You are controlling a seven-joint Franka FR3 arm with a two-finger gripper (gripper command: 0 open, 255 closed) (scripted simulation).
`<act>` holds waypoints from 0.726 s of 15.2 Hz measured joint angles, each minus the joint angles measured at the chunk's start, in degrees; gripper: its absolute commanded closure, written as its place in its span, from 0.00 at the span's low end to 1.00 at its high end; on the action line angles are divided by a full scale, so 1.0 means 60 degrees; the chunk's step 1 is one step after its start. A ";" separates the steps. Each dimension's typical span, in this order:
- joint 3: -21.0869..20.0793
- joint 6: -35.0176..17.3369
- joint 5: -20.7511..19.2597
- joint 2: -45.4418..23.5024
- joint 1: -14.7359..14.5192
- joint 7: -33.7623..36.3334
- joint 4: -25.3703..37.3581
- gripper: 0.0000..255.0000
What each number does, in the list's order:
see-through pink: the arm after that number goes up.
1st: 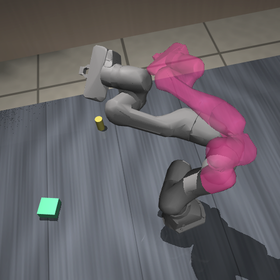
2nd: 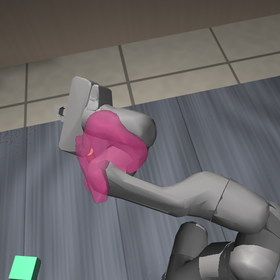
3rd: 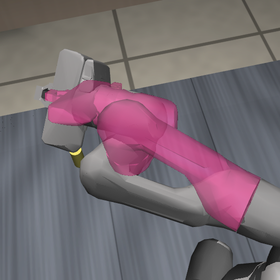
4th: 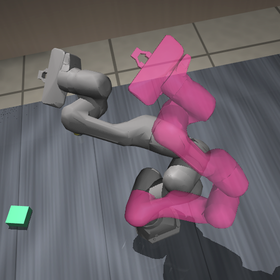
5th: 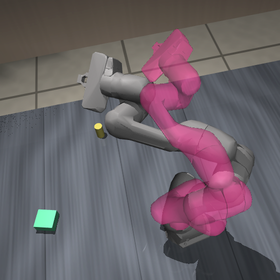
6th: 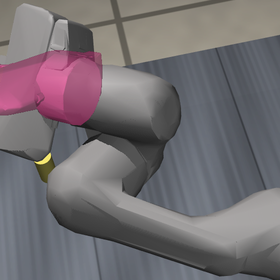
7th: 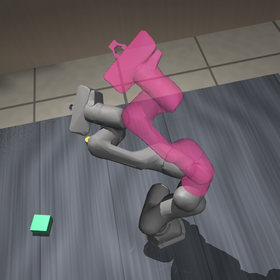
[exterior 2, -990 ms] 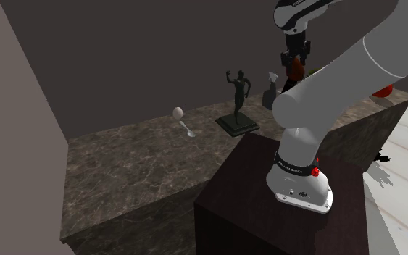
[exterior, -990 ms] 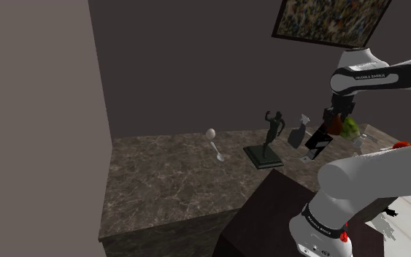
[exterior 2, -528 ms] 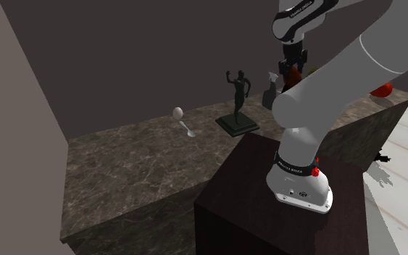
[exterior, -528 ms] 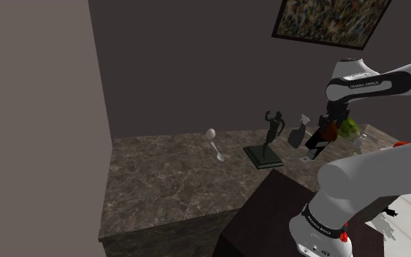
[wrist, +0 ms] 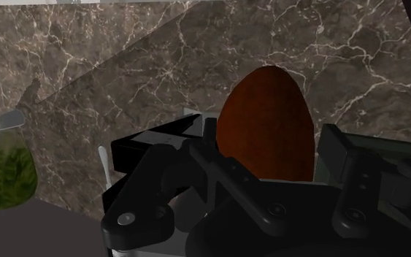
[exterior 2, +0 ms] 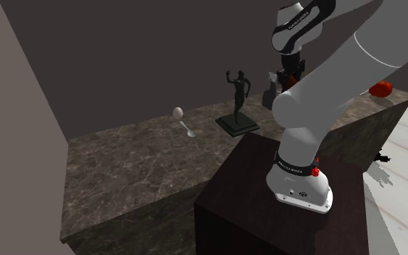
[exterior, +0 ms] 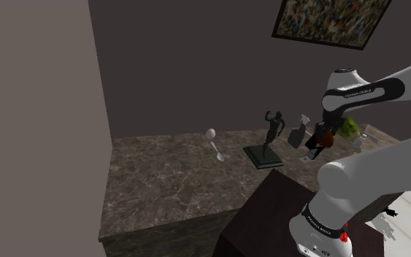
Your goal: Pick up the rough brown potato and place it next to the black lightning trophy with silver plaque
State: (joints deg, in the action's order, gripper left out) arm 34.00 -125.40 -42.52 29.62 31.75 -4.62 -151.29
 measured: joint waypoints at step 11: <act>0.0585 -0.1804 -0.0557 -0.1297 0.0018 0.0562 -0.0544 1.00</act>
State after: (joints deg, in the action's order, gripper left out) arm 37.51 -136.22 -45.86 21.84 31.86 -1.25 -154.56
